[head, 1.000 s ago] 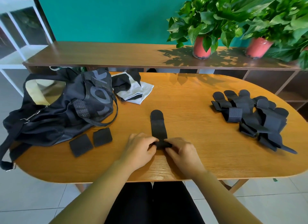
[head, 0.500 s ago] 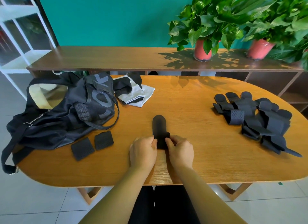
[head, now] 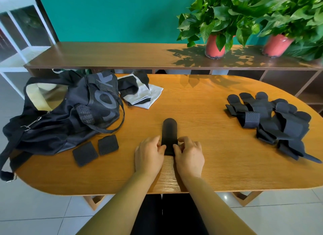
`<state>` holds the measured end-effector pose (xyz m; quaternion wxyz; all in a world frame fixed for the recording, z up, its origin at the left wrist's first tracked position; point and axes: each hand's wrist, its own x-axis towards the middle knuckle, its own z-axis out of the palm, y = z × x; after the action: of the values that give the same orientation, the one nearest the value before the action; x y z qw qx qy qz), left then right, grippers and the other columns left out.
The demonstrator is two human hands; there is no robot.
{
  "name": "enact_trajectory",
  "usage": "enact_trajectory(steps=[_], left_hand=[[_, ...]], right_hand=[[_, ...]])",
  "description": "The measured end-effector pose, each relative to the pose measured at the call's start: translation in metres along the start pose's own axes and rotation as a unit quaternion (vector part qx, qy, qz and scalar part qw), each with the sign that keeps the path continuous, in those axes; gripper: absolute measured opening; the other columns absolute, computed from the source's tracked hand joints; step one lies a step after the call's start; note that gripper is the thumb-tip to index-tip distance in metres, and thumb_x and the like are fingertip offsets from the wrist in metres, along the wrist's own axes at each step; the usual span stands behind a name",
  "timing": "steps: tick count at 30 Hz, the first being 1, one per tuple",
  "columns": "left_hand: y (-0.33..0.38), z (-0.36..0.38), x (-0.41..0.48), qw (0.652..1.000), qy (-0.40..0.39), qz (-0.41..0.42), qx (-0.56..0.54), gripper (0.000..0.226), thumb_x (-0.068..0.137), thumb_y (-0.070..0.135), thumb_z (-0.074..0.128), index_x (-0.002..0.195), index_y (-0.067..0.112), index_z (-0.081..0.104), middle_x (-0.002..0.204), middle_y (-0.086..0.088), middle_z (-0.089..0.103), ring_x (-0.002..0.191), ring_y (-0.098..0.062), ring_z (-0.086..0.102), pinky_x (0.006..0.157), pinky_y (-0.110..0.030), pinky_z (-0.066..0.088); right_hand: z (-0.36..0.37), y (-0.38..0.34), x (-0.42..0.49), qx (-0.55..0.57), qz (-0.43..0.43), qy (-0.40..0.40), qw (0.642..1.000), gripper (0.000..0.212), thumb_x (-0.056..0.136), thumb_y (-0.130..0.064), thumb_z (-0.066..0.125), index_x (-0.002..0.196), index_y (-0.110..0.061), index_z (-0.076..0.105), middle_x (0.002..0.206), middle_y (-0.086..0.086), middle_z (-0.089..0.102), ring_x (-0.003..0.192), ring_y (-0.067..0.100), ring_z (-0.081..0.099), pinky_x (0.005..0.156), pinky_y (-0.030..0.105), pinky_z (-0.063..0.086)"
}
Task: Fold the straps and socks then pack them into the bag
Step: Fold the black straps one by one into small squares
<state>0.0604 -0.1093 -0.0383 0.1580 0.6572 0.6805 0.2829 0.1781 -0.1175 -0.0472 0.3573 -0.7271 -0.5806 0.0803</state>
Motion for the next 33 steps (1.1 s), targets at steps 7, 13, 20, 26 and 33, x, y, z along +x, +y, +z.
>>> enact_trajectory(steps=[7,13,20,26,33], left_hand=[[-0.011,-0.001,0.001,0.981,-0.044,0.157,0.102,0.033,0.097,0.021,0.052,0.128,0.025,0.061,0.138,0.007,0.054,0.126,-0.016,0.043,0.098,-0.035,0.034],[-0.009,-0.026,0.007,0.957,-0.144,0.202,0.15,0.054,0.092,0.051,0.05,0.14,0.028,0.048,0.148,0.012,0.041,0.134,-0.009,0.031,0.103,-0.031,0.02],[-0.014,-0.042,-0.011,0.939,-0.159,0.265,0.151,0.047,0.09,0.056,0.049,0.129,0.031,0.06,0.13,0.016,0.058,0.114,-0.004,0.045,0.095,-0.032,0.022],[-0.015,-0.042,-0.025,0.951,-0.153,0.232,0.137,0.067,0.084,0.071,0.01,0.095,0.033,0.064,0.081,0.013,0.061,0.086,-0.005,0.048,0.084,-0.034,0.026],[-0.004,-0.026,-0.031,0.987,-0.043,0.112,0.106,0.024,0.097,0.047,0.044,0.095,0.03,0.06,0.074,0.012,0.054,0.073,-0.011,0.046,0.077,-0.031,0.027]], right_hand=[[0.003,0.011,0.0,-0.041,-0.116,0.006,0.992,0.013,0.078,-0.017,0.074,0.091,-0.016,0.074,0.082,0.001,0.061,0.076,0.023,0.056,0.043,0.029,0.045],[-0.015,0.022,0.0,-0.045,-0.165,-0.103,0.98,0.034,0.086,-0.03,0.057,0.115,-0.015,0.068,0.099,0.003,0.057,0.093,0.022,0.051,0.065,0.035,0.052],[-0.047,0.036,-0.018,-0.048,-0.238,-0.191,0.951,0.047,0.083,-0.029,0.054,0.128,-0.019,0.058,0.116,-0.002,0.05,0.108,0.016,0.045,0.09,0.034,0.045],[-0.047,0.038,-0.032,0.053,-0.207,-0.151,0.965,0.026,0.086,-0.016,0.061,0.111,-0.015,0.069,0.111,-0.006,0.063,0.102,0.014,0.052,0.086,0.021,0.044],[-0.036,0.02,-0.029,0.126,-0.024,-0.069,0.989,0.016,0.086,-0.017,0.067,0.101,-0.015,0.073,0.082,-0.012,0.059,0.088,0.016,0.056,0.073,0.028,0.044]])
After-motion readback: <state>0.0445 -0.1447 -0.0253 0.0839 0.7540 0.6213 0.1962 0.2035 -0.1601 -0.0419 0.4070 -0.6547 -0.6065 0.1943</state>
